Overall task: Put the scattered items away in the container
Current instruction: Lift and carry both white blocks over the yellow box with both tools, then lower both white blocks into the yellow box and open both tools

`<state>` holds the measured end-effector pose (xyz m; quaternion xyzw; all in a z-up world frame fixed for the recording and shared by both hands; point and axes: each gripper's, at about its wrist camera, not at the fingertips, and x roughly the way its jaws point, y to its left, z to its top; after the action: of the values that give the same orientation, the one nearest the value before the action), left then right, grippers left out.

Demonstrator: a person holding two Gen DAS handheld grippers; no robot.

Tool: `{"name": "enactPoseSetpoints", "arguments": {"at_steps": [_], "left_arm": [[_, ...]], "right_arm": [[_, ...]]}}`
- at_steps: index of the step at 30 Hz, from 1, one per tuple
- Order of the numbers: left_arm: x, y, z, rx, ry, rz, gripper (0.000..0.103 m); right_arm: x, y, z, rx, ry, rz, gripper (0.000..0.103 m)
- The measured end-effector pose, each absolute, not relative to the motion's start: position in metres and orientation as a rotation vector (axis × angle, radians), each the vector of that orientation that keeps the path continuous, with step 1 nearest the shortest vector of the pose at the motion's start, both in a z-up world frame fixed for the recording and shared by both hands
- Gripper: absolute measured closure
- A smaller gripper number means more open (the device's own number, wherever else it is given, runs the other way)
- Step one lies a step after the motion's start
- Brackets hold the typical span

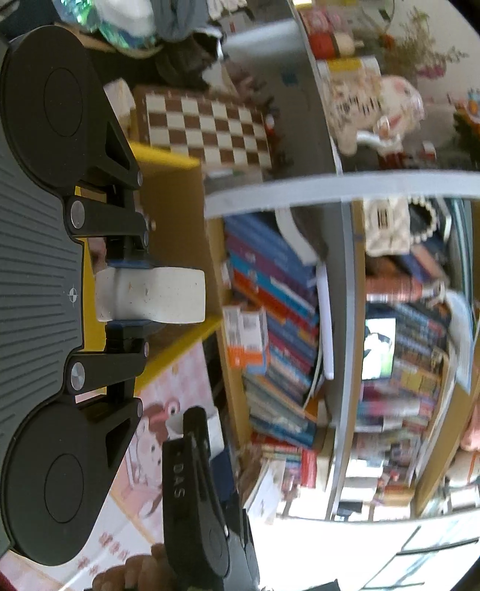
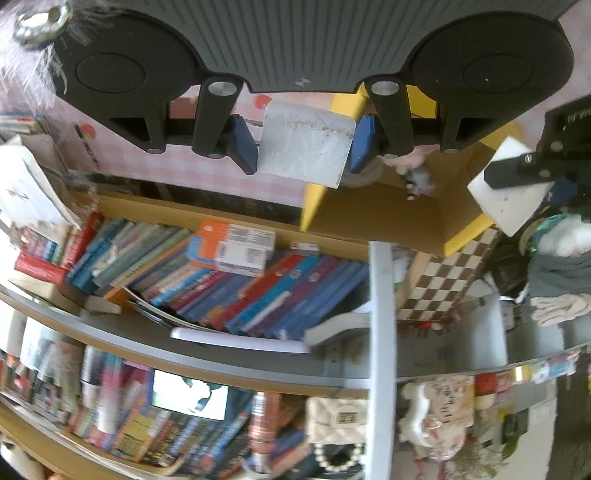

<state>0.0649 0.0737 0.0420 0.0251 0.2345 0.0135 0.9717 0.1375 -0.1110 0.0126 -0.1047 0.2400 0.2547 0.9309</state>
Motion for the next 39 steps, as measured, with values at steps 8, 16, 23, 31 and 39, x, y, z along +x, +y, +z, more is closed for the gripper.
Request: {"name": "enactPoseSetpoints", "arguments": {"at_steps": [8, 16, 23, 31, 39], "left_arm": [[0.078, 0.105, 0.035, 0.123, 0.513, 0.072, 0.08], [0.11, 0.133, 0.019, 0.175, 0.63, 0.053, 0.08], [0.133, 0.14, 0.006, 0.251, 0.725, 0.021, 0.08], [0.162, 0.138, -0.012, 0.334, 0.844, -0.045, 0.08], [0.178, 0.144, -0.02, 0.321, 0.932, -0.089, 0.08]], "right_arm": [[0.146, -0.071, 0.013, -0.257, 0.487, 0.601, 0.052], [0.173, -0.033, 0.008, -0.273, 0.546, 0.709, 0.052], [0.202, 0.004, -0.006, -0.314, 0.609, 0.76, 0.052], [0.236, 0.049, -0.017, -0.324, 0.686, 0.834, 0.052], [0.255, 0.083, -0.037, -0.315, 0.783, 0.885, 0.054]]}}
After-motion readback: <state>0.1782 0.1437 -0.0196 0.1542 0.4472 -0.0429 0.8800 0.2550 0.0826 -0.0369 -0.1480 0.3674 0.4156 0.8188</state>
